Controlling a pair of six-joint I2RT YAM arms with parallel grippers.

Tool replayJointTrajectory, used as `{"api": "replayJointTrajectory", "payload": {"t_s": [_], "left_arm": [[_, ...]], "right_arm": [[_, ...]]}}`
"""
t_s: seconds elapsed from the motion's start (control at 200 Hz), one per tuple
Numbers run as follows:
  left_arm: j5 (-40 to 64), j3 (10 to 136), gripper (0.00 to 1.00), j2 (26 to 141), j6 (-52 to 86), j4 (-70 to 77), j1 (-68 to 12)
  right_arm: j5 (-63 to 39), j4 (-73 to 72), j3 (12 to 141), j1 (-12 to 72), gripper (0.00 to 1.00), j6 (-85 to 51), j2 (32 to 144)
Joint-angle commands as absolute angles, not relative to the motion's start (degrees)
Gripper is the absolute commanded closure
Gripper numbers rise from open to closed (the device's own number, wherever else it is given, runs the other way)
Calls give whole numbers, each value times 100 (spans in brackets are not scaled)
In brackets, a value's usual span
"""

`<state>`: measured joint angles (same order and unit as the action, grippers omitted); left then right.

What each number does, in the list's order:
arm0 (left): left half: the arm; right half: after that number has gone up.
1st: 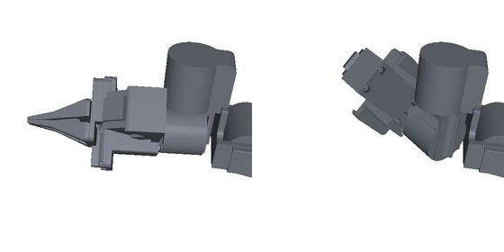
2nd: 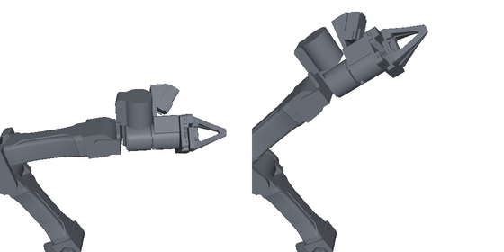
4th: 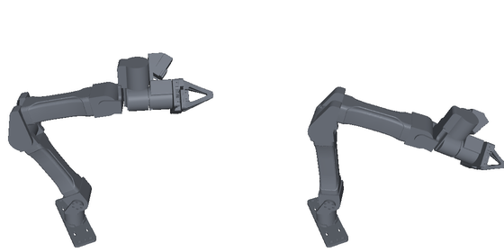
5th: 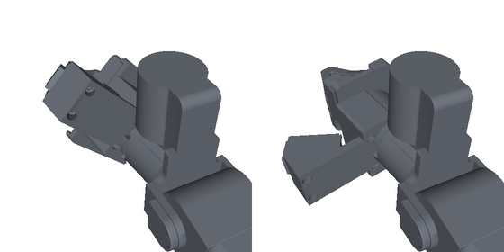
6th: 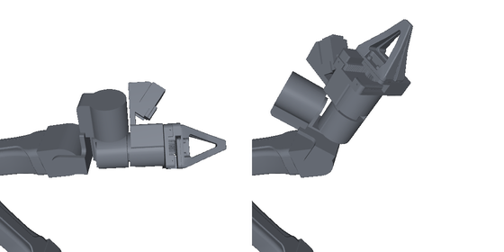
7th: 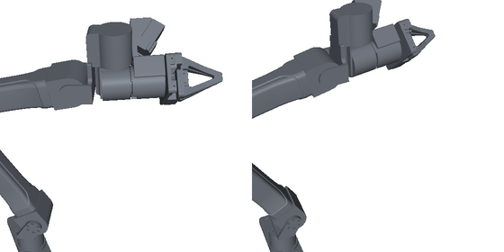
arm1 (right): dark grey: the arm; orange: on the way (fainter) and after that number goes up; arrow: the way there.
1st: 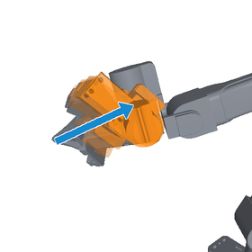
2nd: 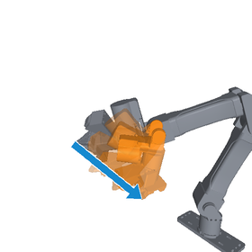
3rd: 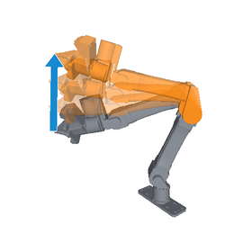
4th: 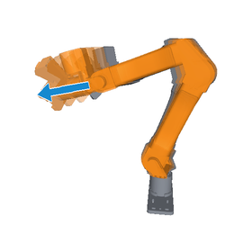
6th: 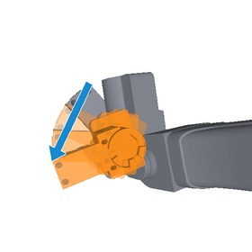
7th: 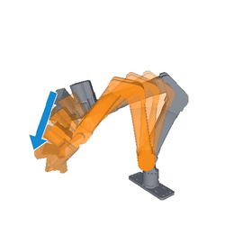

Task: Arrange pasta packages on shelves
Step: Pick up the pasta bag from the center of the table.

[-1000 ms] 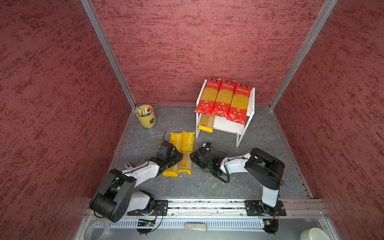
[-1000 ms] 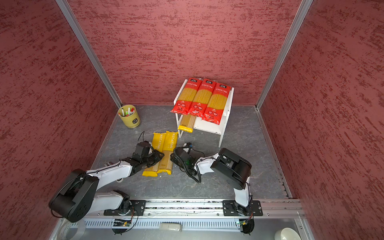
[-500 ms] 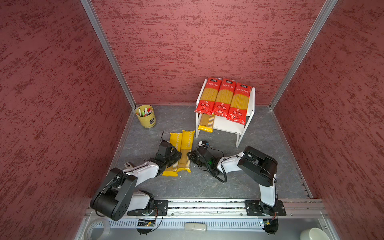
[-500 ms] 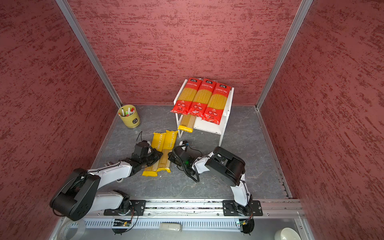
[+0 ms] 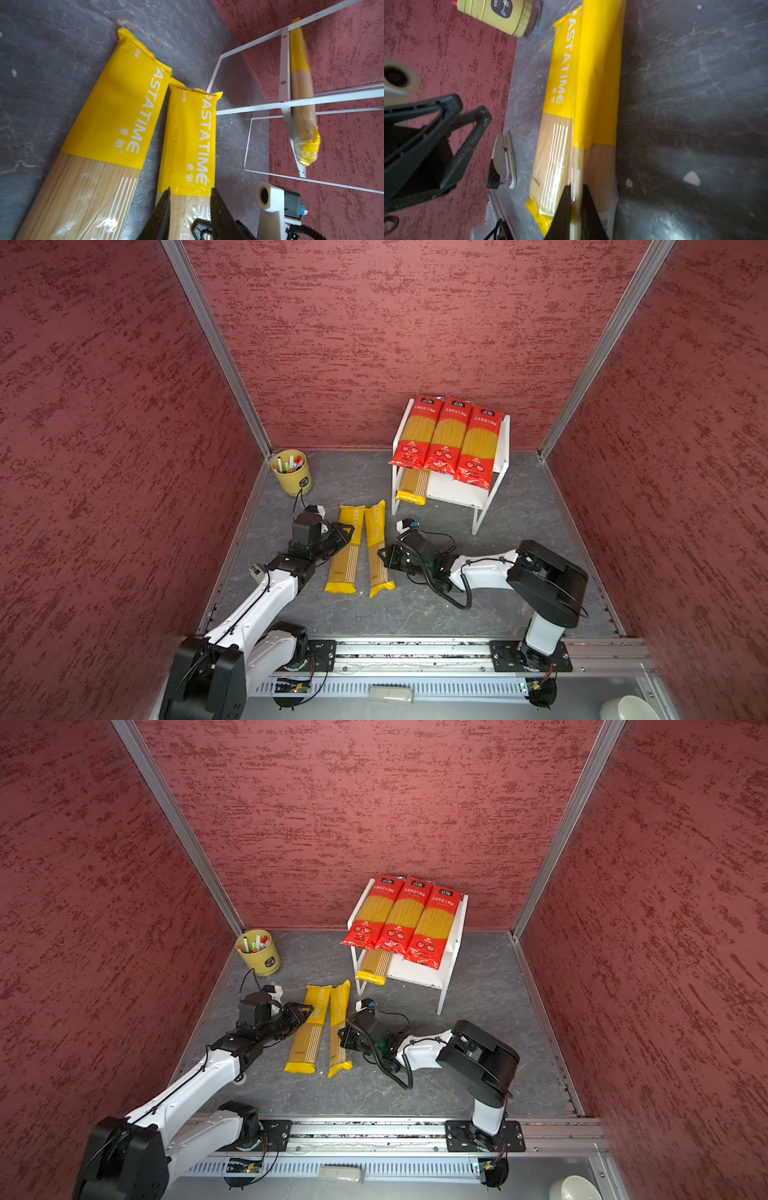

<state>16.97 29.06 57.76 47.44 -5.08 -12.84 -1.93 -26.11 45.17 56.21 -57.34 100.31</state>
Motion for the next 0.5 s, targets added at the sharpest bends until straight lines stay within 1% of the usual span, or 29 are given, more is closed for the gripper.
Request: {"api": "replayJointTrajectory", "payload": {"t_s": [0.0, 0.115, 0.21, 0.321, 0.386, 0.496], "left_arm": [[1929, 3089, 63, 5572, 4501, -671, -1239], [2084, 3034, 57, 5392, 4542, -328, -1247], [2177, 3012, 50, 5276, 4570, -77, -1273], [2159, 3069, 42, 5189, 4535, 121, -1406], [2166, 3125, 40, 5209, 4500, 219, -1514], [2101, 3148, 35, 5256, 4421, 379, -1755]], "right_arm": [[-523, -3494, 4484, 5660, 100, -4836, 9376], [-735, -3907, 4181, 5661, 100, -4512, 9024], [-663, -4403, 3840, 5668, 100, -4414, 8680], [-560, -4417, 3720, 5669, 100, -4337, 8378], [-603, -4510, 3647, 5664, 100, -4350, 8358], [-648, -4805, 3453, 5664, 100, -4476, 7982]]}}
